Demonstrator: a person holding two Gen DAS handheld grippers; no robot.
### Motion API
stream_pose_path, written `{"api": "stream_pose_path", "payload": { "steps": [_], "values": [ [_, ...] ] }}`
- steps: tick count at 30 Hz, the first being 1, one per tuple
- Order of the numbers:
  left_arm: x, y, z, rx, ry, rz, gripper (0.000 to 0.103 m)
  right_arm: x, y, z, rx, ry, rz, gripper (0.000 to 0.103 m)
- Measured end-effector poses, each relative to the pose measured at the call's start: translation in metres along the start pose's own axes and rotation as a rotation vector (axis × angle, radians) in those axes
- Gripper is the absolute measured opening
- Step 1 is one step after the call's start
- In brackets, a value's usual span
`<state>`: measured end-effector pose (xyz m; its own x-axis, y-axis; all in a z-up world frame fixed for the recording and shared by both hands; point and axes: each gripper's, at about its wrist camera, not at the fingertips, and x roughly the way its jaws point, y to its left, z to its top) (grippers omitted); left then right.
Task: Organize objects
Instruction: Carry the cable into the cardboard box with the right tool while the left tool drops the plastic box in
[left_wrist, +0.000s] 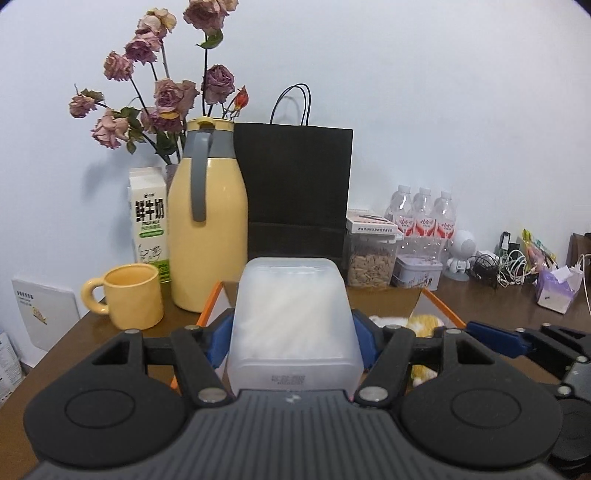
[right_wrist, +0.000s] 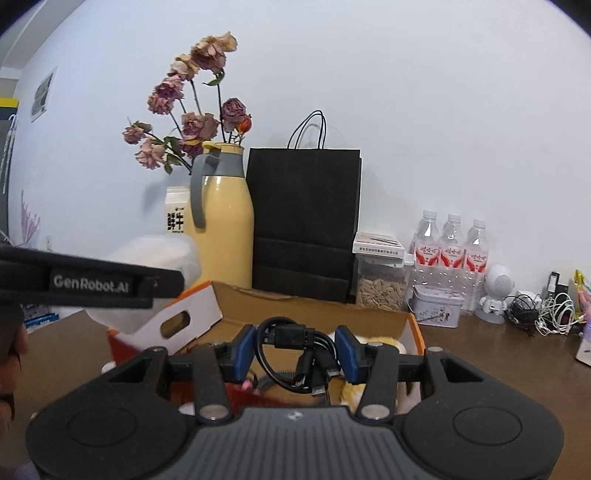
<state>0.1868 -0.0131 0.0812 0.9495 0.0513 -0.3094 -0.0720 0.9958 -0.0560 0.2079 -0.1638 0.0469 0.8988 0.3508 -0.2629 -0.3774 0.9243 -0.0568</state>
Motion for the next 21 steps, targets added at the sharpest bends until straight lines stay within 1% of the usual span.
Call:
{"api": "stream_pose_path", "payload": {
  "steps": [5, 8, 11, 13, 17, 21],
  "values": [
    [0.032, -0.003, 0.005, -0.017, 0.001, 0.006, 0.067, 0.04, -0.002, 0.007, 0.033, -0.005, -0.036, 0.046],
    [0.053, -0.002, 0.005, -0.028, -0.005, 0.039, 0.067, 0.057, -0.011, 0.006, 0.068, 0.006, -0.044, 0.046],
    [0.068, -0.001, 0.001, -0.022, 0.024, 0.047, 0.067, 0.066, -0.022, -0.001, 0.1, 0.034, -0.035, 0.046],
    [0.074, -0.001, -0.004, -0.011, 0.045, 0.046, 0.067, 0.069, -0.024, -0.006, 0.096, 0.051, -0.037, 0.046],
    [0.079, 0.0, -0.009, -0.004, 0.065, 0.053, 0.067, 0.076, -0.022, -0.013, 0.092, 0.093, -0.024, 0.046],
    [0.08, 0.001, -0.012, 0.005, 0.076, 0.05, 0.067, 0.076, -0.021, -0.014, 0.091, 0.102, -0.034, 0.046]
  ]
}}
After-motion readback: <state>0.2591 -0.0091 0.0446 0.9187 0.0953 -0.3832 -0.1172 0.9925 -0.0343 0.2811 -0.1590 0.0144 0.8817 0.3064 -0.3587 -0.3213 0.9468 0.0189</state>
